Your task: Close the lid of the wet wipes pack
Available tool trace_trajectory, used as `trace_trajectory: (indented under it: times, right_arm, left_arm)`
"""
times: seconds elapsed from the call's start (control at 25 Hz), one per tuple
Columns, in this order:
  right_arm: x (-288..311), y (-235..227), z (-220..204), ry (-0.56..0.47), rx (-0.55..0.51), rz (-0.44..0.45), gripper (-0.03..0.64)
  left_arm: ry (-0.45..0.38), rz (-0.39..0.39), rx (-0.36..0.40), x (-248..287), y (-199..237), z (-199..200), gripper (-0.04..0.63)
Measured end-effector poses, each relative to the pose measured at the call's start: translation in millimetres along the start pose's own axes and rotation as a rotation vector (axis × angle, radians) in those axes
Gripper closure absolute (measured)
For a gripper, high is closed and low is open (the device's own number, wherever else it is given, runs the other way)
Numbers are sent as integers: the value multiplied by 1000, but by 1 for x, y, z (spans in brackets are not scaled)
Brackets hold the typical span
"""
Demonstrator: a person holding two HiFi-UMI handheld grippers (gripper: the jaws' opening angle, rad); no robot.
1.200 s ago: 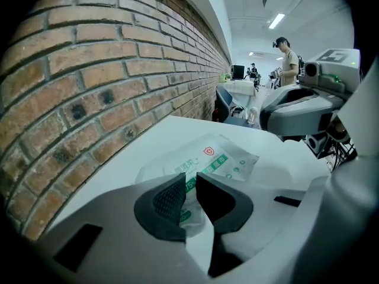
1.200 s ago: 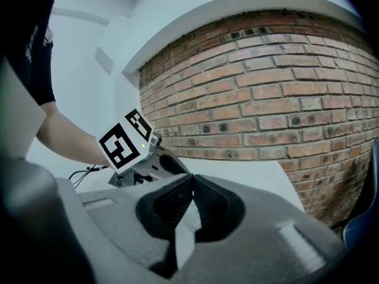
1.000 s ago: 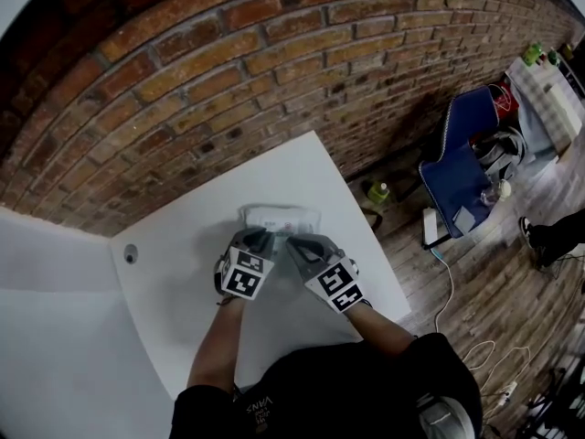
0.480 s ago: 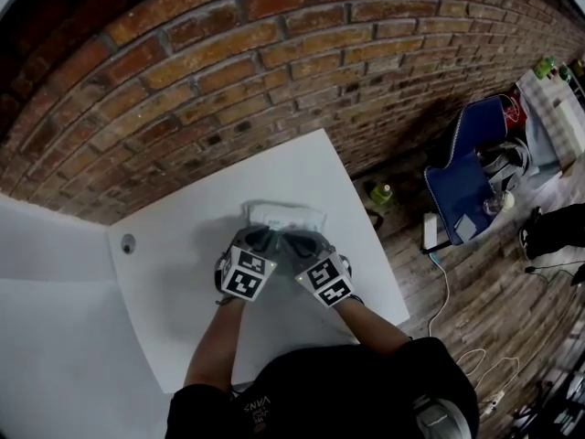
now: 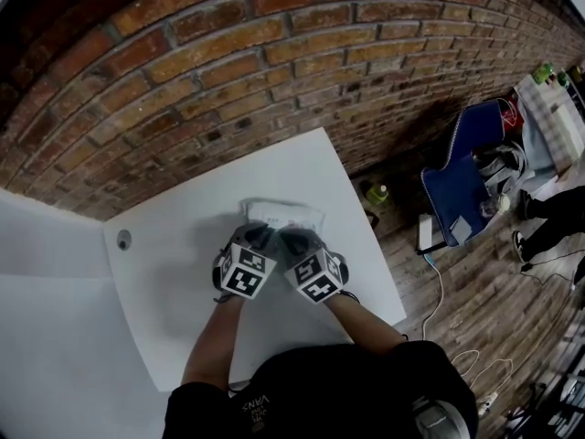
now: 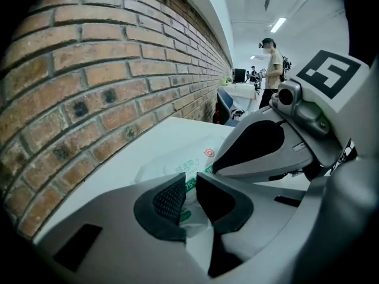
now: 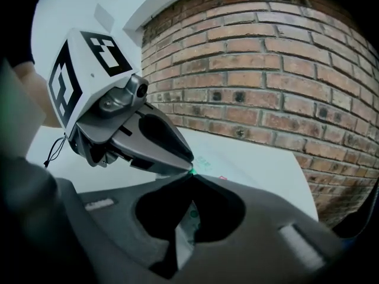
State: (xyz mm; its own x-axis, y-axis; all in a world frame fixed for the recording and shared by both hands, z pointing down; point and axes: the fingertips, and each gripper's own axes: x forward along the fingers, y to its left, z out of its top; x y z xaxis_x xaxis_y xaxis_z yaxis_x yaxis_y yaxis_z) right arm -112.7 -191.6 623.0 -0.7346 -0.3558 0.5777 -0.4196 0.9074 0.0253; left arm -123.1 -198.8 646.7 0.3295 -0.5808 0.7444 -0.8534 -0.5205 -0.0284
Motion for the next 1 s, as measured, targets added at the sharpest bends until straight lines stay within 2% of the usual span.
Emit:
trace_trajectory:
  times: [0.72, 1.0]
  right_arm:
    - [-2, -1, 1, -26, 13, 7, 618]
    - [-5, -2, 3, -67, 82, 13, 617]
  left_arm:
    - [-38, 1, -9, -1, 1, 1, 529]
    - [-53, 24, 8, -7, 2, 3, 529]
